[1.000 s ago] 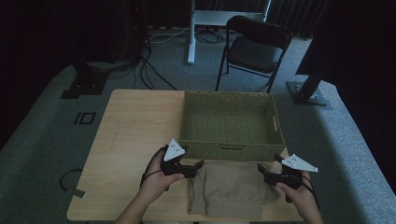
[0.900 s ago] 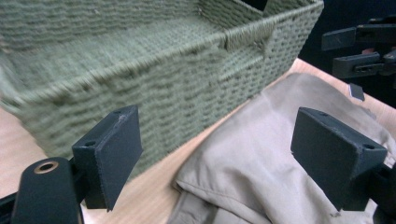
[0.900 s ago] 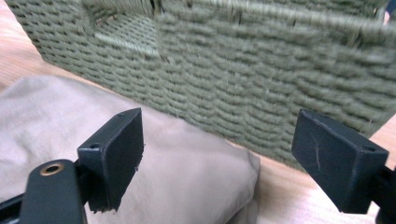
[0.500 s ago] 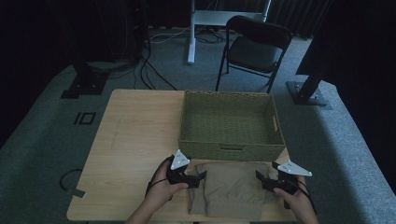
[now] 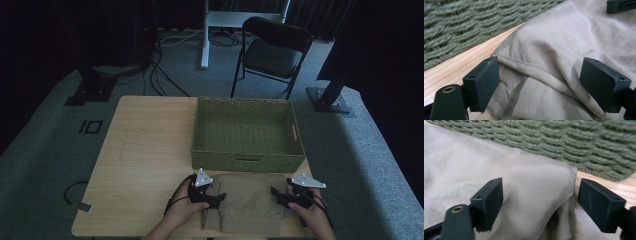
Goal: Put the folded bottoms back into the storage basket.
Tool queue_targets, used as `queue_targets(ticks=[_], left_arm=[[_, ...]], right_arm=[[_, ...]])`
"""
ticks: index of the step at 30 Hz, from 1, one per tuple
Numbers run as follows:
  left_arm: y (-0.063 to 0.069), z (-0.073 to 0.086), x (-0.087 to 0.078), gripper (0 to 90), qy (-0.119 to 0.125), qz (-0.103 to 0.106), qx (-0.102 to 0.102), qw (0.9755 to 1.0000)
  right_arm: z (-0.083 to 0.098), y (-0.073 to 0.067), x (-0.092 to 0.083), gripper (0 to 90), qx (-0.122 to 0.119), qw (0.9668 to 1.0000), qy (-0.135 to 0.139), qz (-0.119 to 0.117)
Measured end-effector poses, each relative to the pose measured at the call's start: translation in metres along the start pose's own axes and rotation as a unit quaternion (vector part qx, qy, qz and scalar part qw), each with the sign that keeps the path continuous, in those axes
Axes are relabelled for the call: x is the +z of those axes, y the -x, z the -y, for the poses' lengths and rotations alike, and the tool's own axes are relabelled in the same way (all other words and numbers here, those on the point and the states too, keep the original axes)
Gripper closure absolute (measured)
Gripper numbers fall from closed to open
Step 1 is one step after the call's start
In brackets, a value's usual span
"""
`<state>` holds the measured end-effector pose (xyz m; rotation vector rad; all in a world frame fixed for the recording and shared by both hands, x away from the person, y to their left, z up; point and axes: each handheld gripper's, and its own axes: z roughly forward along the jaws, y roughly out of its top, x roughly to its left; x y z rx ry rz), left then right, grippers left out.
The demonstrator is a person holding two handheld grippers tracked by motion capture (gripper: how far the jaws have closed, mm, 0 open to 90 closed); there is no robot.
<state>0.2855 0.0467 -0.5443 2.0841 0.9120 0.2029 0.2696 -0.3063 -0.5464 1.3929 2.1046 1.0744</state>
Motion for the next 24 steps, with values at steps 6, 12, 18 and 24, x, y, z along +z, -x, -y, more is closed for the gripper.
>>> queue_targets(ticks=[6,12,18,24], left_arm=[[-0.004,0.002,0.006,15.6,-0.012,-0.008,-0.006,0.9999],[-0.004,0.000,0.010,14.4,-0.013,-0.013,0.007,0.9998],[-0.002,-0.002,0.013,12.5,-0.017,-0.022,0.014,0.9995],[0.002,-0.003,0.015,14.5,-0.020,-0.033,0.024,0.9990]], right_arm=[[0.002,0.002,0.006,18.2,0.012,0.9998,-0.013,0.003],[0.003,0.002,0.009,17.2,0.026,0.9995,-0.017,0.004],[0.002,-0.001,0.010,17.3,0.009,0.9997,-0.022,0.008],[0.002,-0.005,0.011,21.3,-0.002,0.9997,-0.024,0.012]])
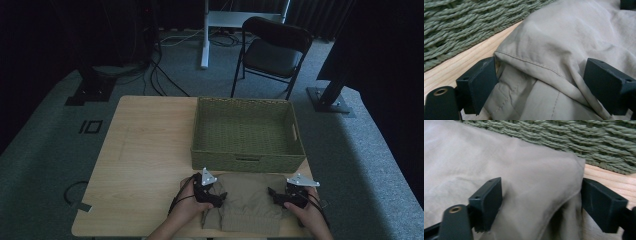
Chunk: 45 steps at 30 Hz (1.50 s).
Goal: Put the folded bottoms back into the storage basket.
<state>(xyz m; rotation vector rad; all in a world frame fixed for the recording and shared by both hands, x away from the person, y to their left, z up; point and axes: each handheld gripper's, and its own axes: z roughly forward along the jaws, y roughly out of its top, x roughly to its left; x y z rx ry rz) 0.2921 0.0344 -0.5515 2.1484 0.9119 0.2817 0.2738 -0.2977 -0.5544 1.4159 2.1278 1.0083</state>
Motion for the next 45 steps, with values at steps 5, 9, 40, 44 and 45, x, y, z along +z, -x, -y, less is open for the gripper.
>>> queue_targets(ticks=[5,9,40,44,45], left_arm=[[0.004,-0.001,0.002,18.5,-0.003,-0.007,0.017,0.9998],[0.006,-0.002,0.002,30.6,0.003,-0.008,0.030,0.9995],[0.005,-0.045,-0.051,81.2,0.071,0.056,0.030,0.9954],[0.004,-0.054,-0.060,81.3,0.078,0.059,0.035,0.9945],[0.004,-0.056,-0.062,81.4,0.080,0.060,0.037,0.9944]], right_arm=[[0.001,-0.004,-0.001,32.7,0.000,1.0000,0.005,0.000],[0.000,-0.009,-0.002,47.0,0.004,0.9999,0.006,-0.010],[-0.049,-0.017,-0.056,79.2,0.025,0.9946,0.068,-0.074],[-0.056,-0.017,-0.063,79.2,0.026,0.9933,0.080,-0.079],[-0.058,-0.018,-0.065,79.3,0.025,0.9933,0.081,-0.079]])
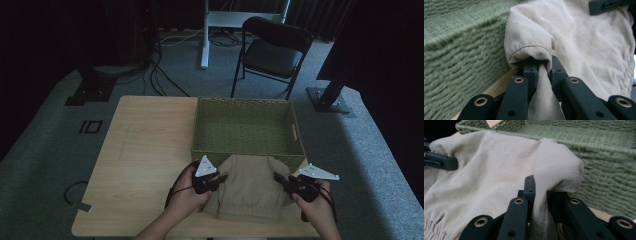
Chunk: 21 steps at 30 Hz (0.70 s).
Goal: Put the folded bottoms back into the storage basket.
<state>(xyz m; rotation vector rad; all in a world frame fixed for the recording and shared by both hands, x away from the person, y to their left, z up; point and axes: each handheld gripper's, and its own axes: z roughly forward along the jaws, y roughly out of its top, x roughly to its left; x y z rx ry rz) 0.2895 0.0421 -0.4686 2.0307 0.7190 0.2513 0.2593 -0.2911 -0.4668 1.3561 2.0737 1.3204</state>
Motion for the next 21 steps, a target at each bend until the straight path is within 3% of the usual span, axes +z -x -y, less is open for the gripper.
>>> queue_targets(ticks=[21], left_arm=[[-0.011,-0.053,-0.031,81.4,0.044,-0.004,0.018,0.9989]], right_arm=[[-0.057,-0.007,-0.022,79.2,-0.020,0.9985,0.051,-0.006]])
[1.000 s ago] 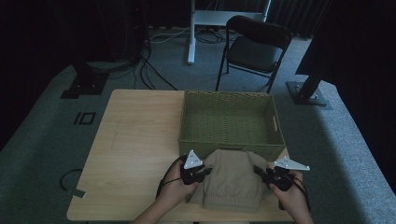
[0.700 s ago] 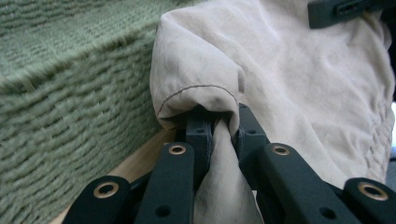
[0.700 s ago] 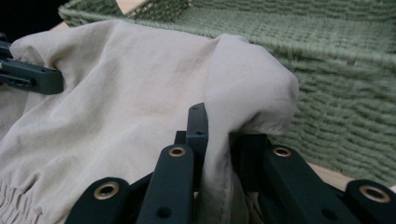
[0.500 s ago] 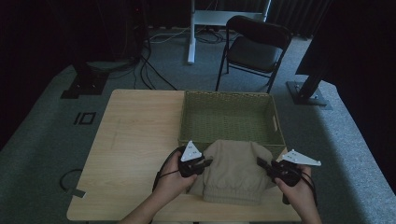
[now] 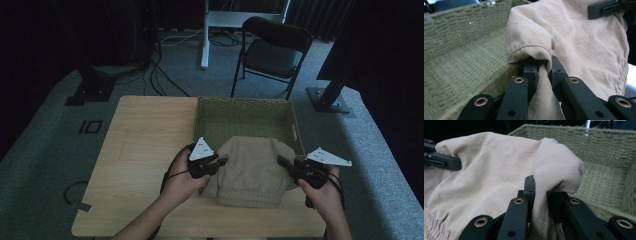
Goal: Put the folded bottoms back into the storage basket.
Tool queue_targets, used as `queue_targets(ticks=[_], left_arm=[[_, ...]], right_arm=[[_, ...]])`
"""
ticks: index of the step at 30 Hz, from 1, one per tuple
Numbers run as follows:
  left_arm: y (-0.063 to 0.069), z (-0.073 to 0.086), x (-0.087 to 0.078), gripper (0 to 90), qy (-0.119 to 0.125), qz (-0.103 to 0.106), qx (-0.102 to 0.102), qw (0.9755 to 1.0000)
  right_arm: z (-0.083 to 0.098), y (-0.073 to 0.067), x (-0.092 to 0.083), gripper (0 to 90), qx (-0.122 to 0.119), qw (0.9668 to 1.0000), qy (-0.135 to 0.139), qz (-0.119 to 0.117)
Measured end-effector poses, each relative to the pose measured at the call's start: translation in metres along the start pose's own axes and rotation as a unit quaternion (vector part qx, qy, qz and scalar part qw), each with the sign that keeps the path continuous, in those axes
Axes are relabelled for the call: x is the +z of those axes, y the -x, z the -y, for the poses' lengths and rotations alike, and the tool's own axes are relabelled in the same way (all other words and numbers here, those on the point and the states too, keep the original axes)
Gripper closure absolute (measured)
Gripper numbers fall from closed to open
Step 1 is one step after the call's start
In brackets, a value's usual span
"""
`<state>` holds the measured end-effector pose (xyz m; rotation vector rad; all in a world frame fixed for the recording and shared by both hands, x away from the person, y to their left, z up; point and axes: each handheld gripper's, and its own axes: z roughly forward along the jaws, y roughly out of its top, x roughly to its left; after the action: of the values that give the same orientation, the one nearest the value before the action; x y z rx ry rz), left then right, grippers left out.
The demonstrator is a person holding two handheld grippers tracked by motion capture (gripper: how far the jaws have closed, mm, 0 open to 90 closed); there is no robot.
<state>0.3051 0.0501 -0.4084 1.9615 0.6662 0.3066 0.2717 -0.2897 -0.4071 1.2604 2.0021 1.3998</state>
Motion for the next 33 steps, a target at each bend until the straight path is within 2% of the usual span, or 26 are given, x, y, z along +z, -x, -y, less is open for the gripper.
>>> queue_targets(ticks=[4,10,18,25,30,33], left_arm=[[-0.004,-0.011,-0.003,81.4,0.010,-0.001,-0.001,0.9999],[-0.014,-0.029,-0.005,81.4,0.019,-0.008,0.007,0.9998],[-0.023,-0.044,-0.003,81.4,0.030,-0.017,0.010,0.9994],[-0.036,-0.060,0.004,81.4,0.044,-0.017,0.005,0.9989],[-0.044,-0.070,0.009,81.4,0.047,-0.024,0.008,0.9986],[-0.054,-0.078,0.014,81.4,0.056,-0.024,-0.001,0.9981]], right_arm=[[-0.010,0.001,-0.001,79.2,0.000,1.0000,0.006,0.001],[-0.026,0.007,0.006,79.2,-0.001,0.9999,0.014,0.004],[-0.049,0.013,0.012,79.2,-0.007,0.9997,0.020,0.009],[-0.069,0.024,0.019,79.2,0.000,0.9995,0.028,0.012],[-0.080,0.031,0.023,79.3,0.007,0.9993,0.034,0.013],[-0.088,0.037,0.027,79.2,0.006,0.9992,0.037,0.016]])
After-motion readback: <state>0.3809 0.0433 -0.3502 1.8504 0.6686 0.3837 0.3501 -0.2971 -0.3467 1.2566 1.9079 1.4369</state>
